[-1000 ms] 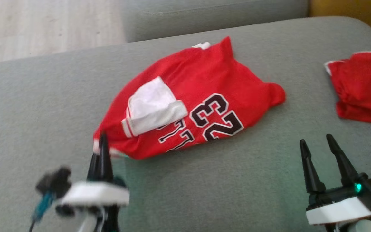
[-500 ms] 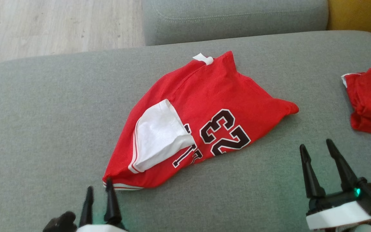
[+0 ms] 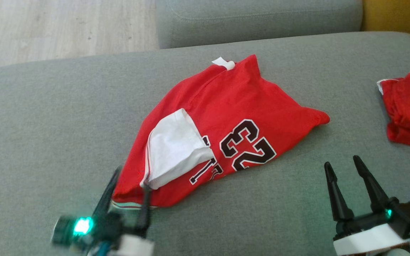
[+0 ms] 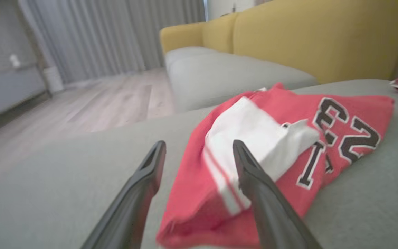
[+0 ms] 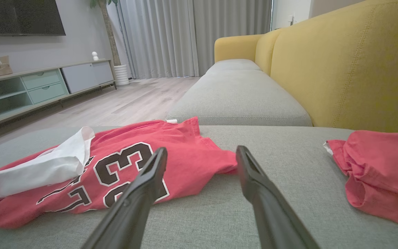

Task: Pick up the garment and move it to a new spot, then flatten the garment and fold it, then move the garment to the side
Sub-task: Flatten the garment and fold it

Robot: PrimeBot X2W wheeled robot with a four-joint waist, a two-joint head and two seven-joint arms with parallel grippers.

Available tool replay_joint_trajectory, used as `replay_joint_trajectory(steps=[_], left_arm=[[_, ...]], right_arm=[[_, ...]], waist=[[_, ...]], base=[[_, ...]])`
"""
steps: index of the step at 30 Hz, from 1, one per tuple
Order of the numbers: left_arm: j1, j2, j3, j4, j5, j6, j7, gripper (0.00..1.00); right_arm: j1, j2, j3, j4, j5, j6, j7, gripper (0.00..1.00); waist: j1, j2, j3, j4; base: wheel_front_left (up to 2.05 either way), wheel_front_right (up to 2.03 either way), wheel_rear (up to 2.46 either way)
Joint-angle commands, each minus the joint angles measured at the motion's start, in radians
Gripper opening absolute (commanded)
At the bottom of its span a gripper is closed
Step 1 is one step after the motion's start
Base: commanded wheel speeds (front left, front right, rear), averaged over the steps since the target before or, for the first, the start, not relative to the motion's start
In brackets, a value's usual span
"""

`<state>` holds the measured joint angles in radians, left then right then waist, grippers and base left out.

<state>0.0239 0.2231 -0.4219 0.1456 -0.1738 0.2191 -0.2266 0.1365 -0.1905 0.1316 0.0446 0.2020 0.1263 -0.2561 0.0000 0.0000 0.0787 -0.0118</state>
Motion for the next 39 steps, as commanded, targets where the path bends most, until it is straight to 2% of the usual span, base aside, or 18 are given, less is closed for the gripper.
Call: replay_joint_trajectory(steps=[1,6,9,17,27,39], left_arm=[[-0.115,0.014,0.002,-0.025,0.051,-0.001,0.015,1.00],[-0.277,-0.011,-0.099,0.052,0.162,-0.032,0.091,1.00],[-0.372,-0.026,-0.150,0.147,0.217,-0.055,0.144,1.00],[-0.465,-0.051,-0.204,0.305,0.230,-0.115,0.187,1.00],[-0.485,-0.056,-0.264,0.320,0.241,-0.163,0.197,1.00],[-0.488,-0.043,-0.277,0.295,0.227,-0.169,0.218,1.00]], right_arm=[[-0.030,-0.018,0.025,-0.031,-0.004,0.004,-0.006,1.00],[-0.048,-0.024,0.032,-0.032,-0.001,0.004,-0.006,1.00],[-0.053,-0.030,0.035,-0.035,0.001,0.004,-0.006,1.00],[-0.072,-0.035,0.039,-0.036,0.007,0.004,-0.006,1.00],[-0.071,-0.033,0.039,-0.033,0.008,0.004,-0.006,1.00],[-0.078,-0.031,0.045,-0.030,0.008,0.004,-0.006,1.00]], waist=[[0.0000,0.0000,0.007,-0.008],[0.0000,0.0000,0.032,-0.032],[0.0000,0.0000,0.055,-0.043],[0.0000,0.0000,0.090,-0.055],[0.0000,0.0000,0.086,-0.057],[0.0000,0.0000,0.094,-0.070]], base=[[0.00,0.00,0.00],[0.00,0.00,0.00],[0.00,0.00,0.00],[0.00,0.00,0.00],[0.00,0.00,0.00],[0.00,0.00,0.00]])
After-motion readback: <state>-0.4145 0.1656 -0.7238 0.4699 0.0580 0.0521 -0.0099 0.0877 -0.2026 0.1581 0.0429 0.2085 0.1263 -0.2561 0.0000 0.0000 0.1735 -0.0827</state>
